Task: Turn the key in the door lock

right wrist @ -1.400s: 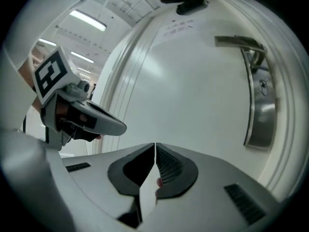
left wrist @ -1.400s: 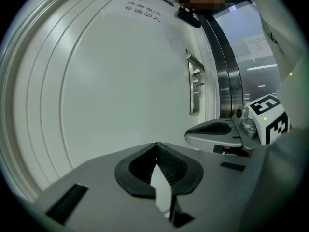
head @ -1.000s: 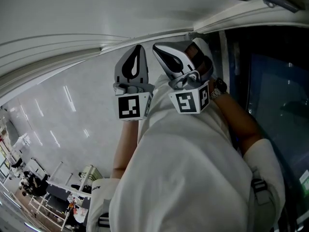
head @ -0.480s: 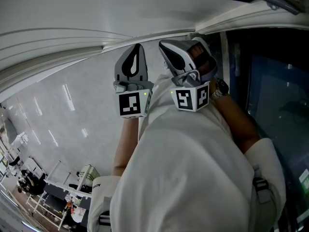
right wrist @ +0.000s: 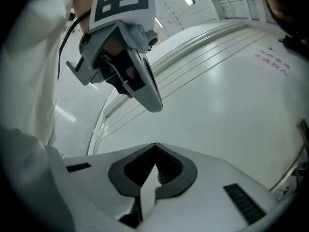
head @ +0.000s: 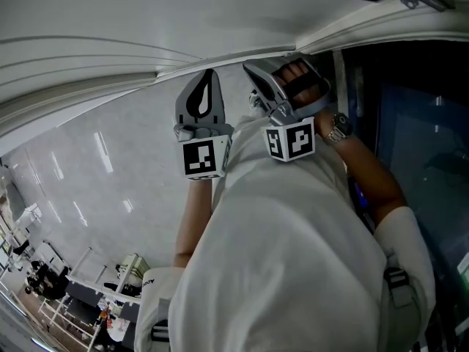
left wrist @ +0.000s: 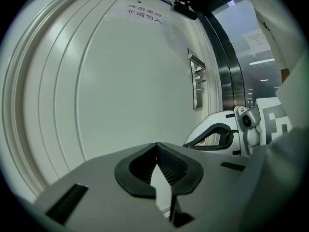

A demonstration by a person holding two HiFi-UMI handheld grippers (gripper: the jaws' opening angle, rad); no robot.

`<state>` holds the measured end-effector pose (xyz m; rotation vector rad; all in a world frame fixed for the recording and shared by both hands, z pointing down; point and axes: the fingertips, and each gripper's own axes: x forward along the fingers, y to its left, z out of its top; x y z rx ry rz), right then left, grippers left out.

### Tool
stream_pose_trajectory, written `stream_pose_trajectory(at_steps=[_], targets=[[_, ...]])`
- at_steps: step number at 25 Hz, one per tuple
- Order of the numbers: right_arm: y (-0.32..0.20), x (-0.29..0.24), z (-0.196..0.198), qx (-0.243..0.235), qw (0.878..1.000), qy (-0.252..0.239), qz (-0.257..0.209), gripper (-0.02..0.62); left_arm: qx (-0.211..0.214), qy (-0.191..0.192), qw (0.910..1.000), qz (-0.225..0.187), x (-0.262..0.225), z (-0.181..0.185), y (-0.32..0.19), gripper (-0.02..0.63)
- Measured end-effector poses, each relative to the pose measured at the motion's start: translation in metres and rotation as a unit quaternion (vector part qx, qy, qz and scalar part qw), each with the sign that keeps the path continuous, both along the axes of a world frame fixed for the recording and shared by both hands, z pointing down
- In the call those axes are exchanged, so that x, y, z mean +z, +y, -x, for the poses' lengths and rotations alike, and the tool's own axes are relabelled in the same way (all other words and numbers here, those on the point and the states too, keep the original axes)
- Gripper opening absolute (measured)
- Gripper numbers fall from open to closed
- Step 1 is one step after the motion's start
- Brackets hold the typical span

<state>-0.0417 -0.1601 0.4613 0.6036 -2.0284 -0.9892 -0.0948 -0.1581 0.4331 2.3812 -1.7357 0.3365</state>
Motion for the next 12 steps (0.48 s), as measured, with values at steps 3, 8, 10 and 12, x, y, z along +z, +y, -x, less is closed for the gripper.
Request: stream_pose_trajectory(at_steps=[3,8,10,12], targets=[[0.002,-0.001,0.001,-0.001,1.0,-0.001,-0.002,0.003,-0.003,0.0,1.0,0.0,0.0,0.002,0.003,0.008],[-0.007,-0.009,-0.005,0.022,0.999,-0.026,-0.005,0.003,-0.004,-0.005,1.0,0.004,0.002,0.002,0.004,0.008],[-0.011,-0.01,-0.009,0.032,0.999,-0.03,-0.005,0.003,-0.005,-0.002,1.0,0.0,0.0,0.001,0.002,0.008],[-0.014,-0.011,-0.012,0.043,0.998,-0.035,-0.003,0.003,-0.003,0.002,1.0,-0.002,-0.001,-0.001,0.0,0.008]])
